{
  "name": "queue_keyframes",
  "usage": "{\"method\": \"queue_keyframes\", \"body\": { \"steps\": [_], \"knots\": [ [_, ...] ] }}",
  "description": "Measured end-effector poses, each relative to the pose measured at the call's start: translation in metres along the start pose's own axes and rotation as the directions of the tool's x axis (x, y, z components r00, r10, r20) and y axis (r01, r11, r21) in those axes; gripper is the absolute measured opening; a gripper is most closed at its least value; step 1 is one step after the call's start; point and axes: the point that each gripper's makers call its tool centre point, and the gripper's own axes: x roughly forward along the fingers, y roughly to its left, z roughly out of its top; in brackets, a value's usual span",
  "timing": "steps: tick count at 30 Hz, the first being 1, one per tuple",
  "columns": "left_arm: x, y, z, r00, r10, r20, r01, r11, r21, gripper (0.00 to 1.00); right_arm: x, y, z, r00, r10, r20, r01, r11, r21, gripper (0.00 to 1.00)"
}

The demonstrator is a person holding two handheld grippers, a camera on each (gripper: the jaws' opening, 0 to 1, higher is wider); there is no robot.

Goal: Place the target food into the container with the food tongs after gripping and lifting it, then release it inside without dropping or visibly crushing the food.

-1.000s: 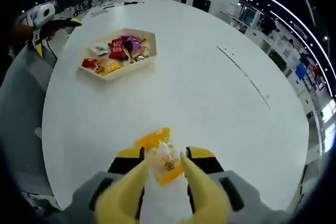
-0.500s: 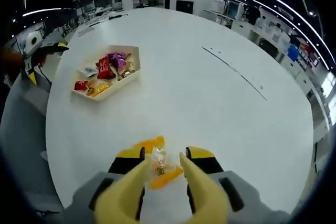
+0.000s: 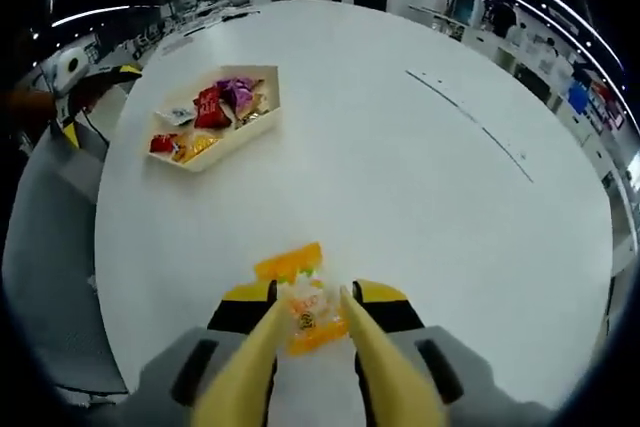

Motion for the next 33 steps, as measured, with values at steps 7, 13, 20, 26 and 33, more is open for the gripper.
{"method": "queue_keyframes", "body": {
  "steps": [7, 13, 20, 26, 33],
  "knots": [
    [0.000, 0.001, -0.001, 1.000, 0.002, -0.003, -0.002, 1.000, 0.001, 0.97, -0.007, -0.008, 0.002, 0.998, -0.063, 0.011, 0.063, 0.997, 0.043, 0.17],
    [0.000, 0.000, 0.000, 1.000, 0.002, -0.003, -0.002, 1.000, 0.007, 0.97, -0.024, -0.028, 0.007, 0.975, -0.215, 0.059, 0.218, 0.975, -0.040, 0.16],
    [0.000, 0.000, 0.000, 1.000, 0.003, -0.003, -0.003, 1.000, 0.009, 0.97, -0.024, -0.027, 0.005, 0.955, -0.288, 0.074, 0.293, 0.954, -0.065, 0.17],
    [0.000, 0.000, 0.000, 1.000, 0.002, 0.000, -0.002, 1.000, 0.009, 0.97, -0.027, -0.026, 0.005, 0.961, -0.267, 0.080, 0.267, 0.964, 0.007, 0.17],
    [-0.001, 0.001, 0.001, 1.000, 0.003, 0.005, -0.003, 1.000, 0.008, 0.97, -0.040, -0.034, 0.017, 0.958, -0.268, 0.098, 0.265, 0.963, 0.042, 0.17]
  ]
}}
